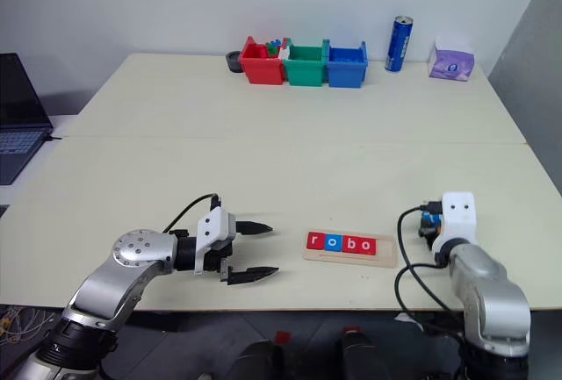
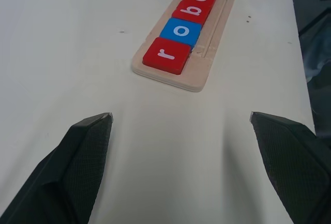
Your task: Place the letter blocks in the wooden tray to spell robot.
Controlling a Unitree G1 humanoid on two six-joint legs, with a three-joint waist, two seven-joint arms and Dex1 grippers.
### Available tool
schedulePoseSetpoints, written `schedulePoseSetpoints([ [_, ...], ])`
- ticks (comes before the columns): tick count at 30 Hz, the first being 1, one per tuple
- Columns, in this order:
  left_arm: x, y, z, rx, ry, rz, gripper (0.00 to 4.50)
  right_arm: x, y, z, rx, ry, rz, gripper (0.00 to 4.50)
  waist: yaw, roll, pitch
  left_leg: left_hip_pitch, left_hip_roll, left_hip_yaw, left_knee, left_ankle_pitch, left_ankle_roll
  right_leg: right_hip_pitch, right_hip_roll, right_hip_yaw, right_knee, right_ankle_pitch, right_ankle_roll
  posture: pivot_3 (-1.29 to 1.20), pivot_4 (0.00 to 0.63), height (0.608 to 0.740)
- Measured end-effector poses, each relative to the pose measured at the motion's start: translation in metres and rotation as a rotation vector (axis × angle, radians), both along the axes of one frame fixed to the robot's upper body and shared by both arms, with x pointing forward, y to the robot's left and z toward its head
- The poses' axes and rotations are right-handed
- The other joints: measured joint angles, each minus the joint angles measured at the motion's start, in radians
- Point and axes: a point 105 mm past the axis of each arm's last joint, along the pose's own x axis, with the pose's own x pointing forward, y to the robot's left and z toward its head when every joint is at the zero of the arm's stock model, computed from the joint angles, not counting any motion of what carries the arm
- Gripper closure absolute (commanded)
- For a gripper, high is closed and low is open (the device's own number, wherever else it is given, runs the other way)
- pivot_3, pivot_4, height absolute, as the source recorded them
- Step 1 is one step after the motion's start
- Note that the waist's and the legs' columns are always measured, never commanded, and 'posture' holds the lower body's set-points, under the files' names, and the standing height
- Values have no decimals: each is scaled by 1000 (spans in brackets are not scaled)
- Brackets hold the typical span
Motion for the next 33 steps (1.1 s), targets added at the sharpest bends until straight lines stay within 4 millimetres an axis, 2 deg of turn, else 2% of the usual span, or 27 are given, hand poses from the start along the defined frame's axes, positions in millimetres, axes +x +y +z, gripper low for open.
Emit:
schedulePoseSetpoints([
  [2, 1, 0, 0, 1, 1, -4, 0, -20, 8, -7, 20, 30, -4, 3031, 0, 0, 0, 0, 0, 0, 0, 0, 0, 0, 0, 0, 0, 0, 0, 0, 150, 740],
  [5, 3, 0, 1, 0, 0, -15, 0, -36, 17, -11, 49, 46, -36, 3031, -2, 0, 0, 2, 0, 0, 0, 0, 0, 0, 0, 0, 0, 0, 0, 0, 150, 740],
  [13, 7, -3, 2, -12, -13, -26, 0, -43, 25, -14, 147, 37, -138, 3031, -2, -1, -1, 2, 0, 1, 0, 0, 0, 1, 0, 0, 0, 0, 0, 0, 150, 740],
  [18, 6, -5, 1, -23, -5, -39, 0, -41, 21, -13, 190, 20, -183, 1322, -2, -2, -2, 2, 0, 1, 0, 0, 0, 1, 0, 0, 0, 0, 0, 0, 150, 740],
  [21, 6, -5, 1, -24, -3, -40, 0, -40, 17, -9, 153, 10, -163, 238, -1, -2, -2, 2, 0, 1, 0, 0, 0, 1, 0, 0, 0, 0, 0, 0, 150, 740],
  [22, 6, -5, 1, -24, -3, -41, 0, -38, 13, -5, 128, 1, -154, 18, -2, -2, -2, 2, 0, 1, 0, 0, 0, 1, 0, 0, 0, 0, 0, 0, 150, 740],
  [26, 5, -5, 1, -24, -4, -42, 0, -30, -1, 25, 30, -94, -109, 18, -2, -1, -2, 2, 0, 1, 0, 0, 0, 1, 0, -1, 0, 0, 0, 0, 150, 740],
  [29, 6, -5, 1, -25, -5, -43, 0, -23, -4, 46, 15, -128, 6, 18, -1, -1, -2, 2, -1, 1, 0, 0, 0, 1, 0, -1, 0, 0, 0, 0, 150, 740],
  [33, 5, -9, 2, -31, -4, -54, 0, -33, 2, 57, -160, 24, 413, 18, 1, 1, 0, 1, -2, 1, 0, 0, 0, 2, -1, -3, -2, 0, 0, 0, 150, 740],
])
